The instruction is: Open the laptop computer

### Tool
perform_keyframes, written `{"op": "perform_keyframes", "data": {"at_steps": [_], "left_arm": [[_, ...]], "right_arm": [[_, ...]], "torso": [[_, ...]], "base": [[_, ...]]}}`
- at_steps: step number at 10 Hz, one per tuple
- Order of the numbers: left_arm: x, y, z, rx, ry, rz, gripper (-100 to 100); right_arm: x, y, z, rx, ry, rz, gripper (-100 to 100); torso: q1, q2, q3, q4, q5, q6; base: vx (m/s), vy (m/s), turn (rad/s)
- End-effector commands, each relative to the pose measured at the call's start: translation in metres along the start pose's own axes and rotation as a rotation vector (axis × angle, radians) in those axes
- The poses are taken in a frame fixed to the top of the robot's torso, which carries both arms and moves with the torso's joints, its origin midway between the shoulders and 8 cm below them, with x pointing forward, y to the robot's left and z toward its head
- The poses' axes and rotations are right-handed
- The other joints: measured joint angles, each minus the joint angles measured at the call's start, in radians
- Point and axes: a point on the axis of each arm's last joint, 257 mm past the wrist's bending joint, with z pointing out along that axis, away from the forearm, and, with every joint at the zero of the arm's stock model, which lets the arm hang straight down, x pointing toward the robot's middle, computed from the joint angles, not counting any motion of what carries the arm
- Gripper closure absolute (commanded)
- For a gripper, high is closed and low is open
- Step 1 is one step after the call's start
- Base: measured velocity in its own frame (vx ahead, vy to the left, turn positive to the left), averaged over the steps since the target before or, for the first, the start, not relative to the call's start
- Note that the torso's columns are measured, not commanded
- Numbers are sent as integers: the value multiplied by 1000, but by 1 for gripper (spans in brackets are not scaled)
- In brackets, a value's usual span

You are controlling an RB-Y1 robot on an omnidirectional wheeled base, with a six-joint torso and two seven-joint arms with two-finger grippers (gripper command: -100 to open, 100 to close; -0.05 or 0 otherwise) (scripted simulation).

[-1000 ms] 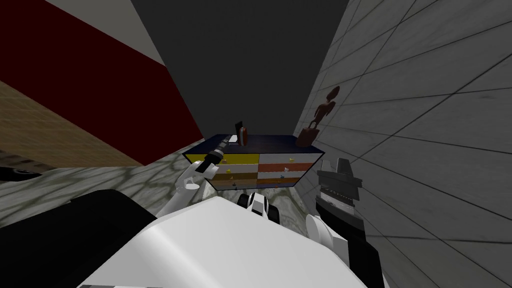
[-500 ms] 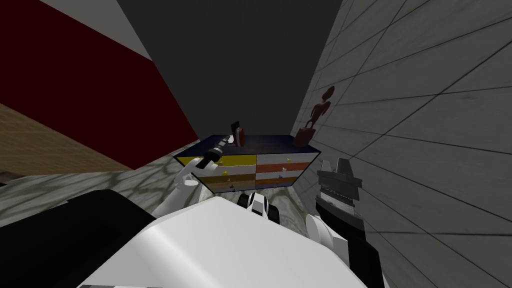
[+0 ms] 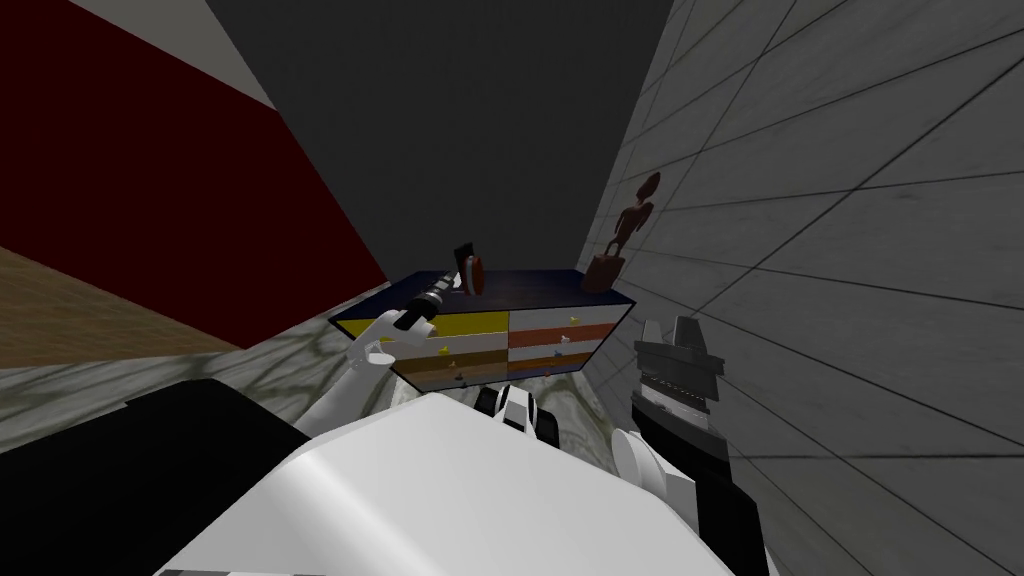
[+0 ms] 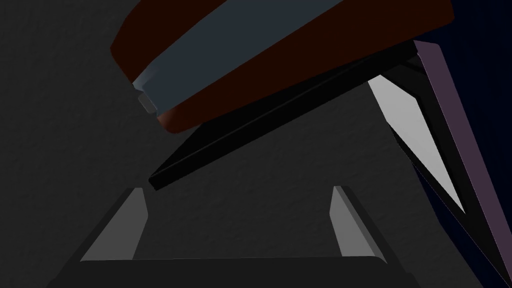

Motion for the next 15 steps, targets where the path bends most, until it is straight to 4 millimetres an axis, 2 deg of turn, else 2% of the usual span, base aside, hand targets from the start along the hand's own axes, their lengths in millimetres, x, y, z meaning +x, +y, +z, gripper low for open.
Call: {"op": "perform_keyframes", "data": {"at_steps": [1,3,7,12,15], "left_arm": [[-12,11,6,-53,-20,25,-100],[-20,16,8,-80,-32,39,-100],[-48,28,15,-164,-82,84,-100],[-73,34,17,-228,-129,117,-100],[-72,31,18,-222,-126,115,-100]], "right_arm": [[0,0,0,0,0,0,0],[0,0,0,0,0,0,0],[0,0,0,0,0,0,0],[0,0,0,0,0,0,0],[0,0,0,0,0,0,0]], "torso": [[0,1,0,0,0,0],[0,0,0,0,0,0],[0,0,0,0,0,0],[0,1,1,0,0,0],[3,-3,-1,-1,1,0]], "base": [[32,-12,-57],[38,-12,-71],[41,-9,-78],[32,-10,-57],[53,29,-17]]}}
